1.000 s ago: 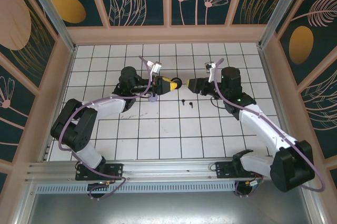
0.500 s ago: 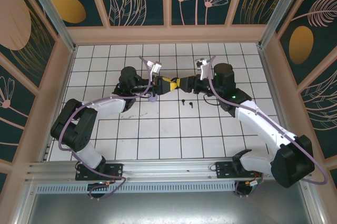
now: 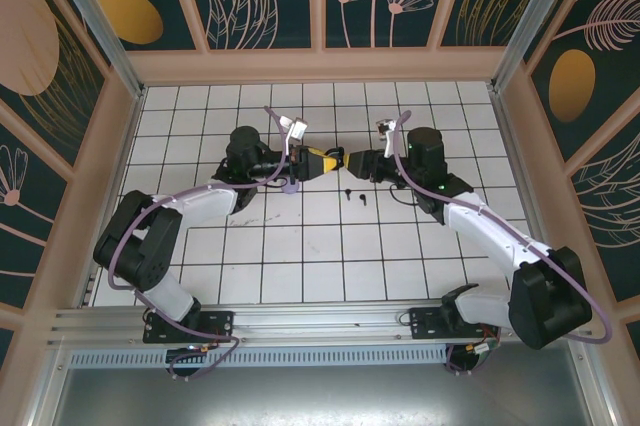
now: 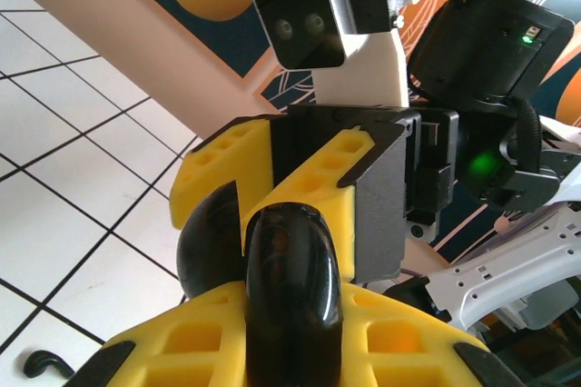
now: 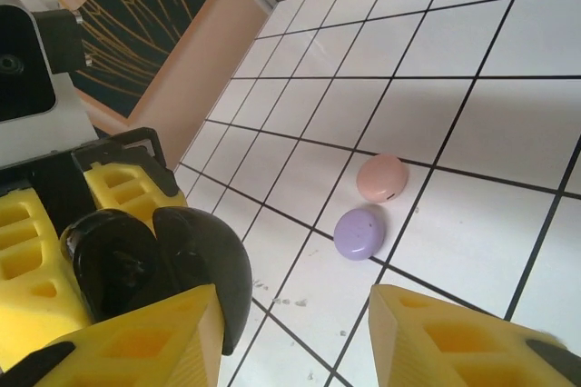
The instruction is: Insert wireless bluetooth earbuds into charging case
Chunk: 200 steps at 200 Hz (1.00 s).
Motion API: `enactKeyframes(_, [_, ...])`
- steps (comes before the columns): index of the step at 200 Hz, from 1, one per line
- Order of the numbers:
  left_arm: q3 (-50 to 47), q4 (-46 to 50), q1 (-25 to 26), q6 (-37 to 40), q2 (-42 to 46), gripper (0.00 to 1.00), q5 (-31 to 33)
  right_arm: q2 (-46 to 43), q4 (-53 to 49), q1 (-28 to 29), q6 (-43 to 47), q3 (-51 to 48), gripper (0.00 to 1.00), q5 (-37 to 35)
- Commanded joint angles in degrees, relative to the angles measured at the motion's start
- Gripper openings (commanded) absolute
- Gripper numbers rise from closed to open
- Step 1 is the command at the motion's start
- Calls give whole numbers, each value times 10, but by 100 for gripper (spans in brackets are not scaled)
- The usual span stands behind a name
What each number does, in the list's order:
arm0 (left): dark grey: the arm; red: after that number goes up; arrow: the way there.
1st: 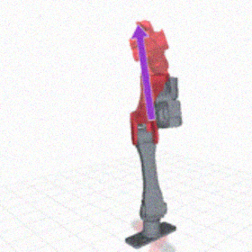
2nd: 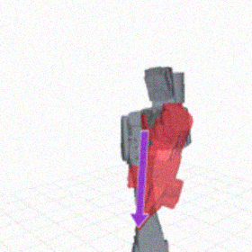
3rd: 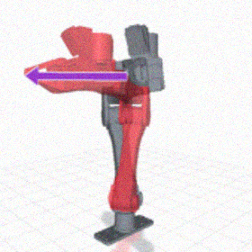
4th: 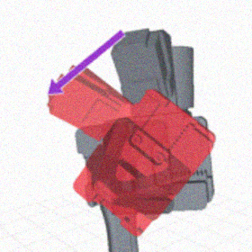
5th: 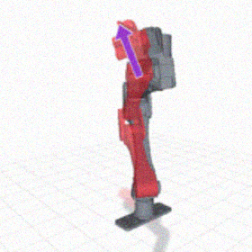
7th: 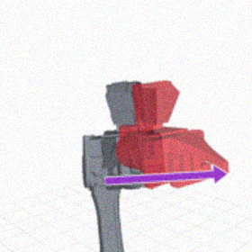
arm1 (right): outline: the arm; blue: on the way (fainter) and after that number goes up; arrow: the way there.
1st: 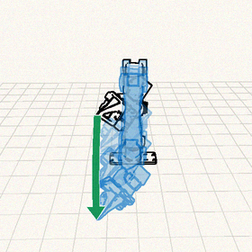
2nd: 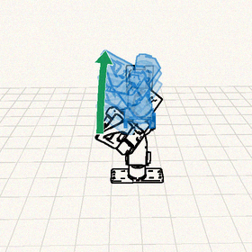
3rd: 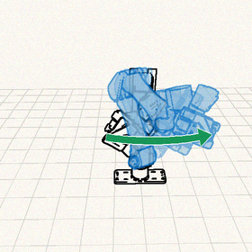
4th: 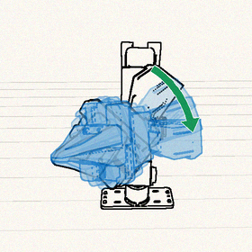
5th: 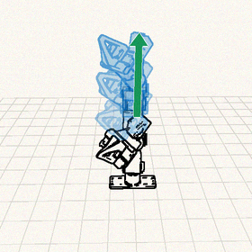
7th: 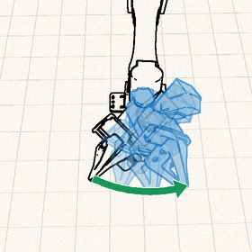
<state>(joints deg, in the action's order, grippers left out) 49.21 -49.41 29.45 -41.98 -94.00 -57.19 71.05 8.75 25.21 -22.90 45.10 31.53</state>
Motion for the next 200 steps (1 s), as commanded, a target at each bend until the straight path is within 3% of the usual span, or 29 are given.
enactKeyframes(1, [15, -41, 1, 13, 27, 0, -23, 6, 2, -7, -4, -9, 45, -15])
enactKeyframes(87, [17, -46, 1, 11, 16, 0, -20, -20, -9, -6, 0, 6, 45, 28])
enactKeyframes(200, [22, -49, 3, 7, 12, 0, -17, 15, -11, 27, 0, 28, 37, -4])
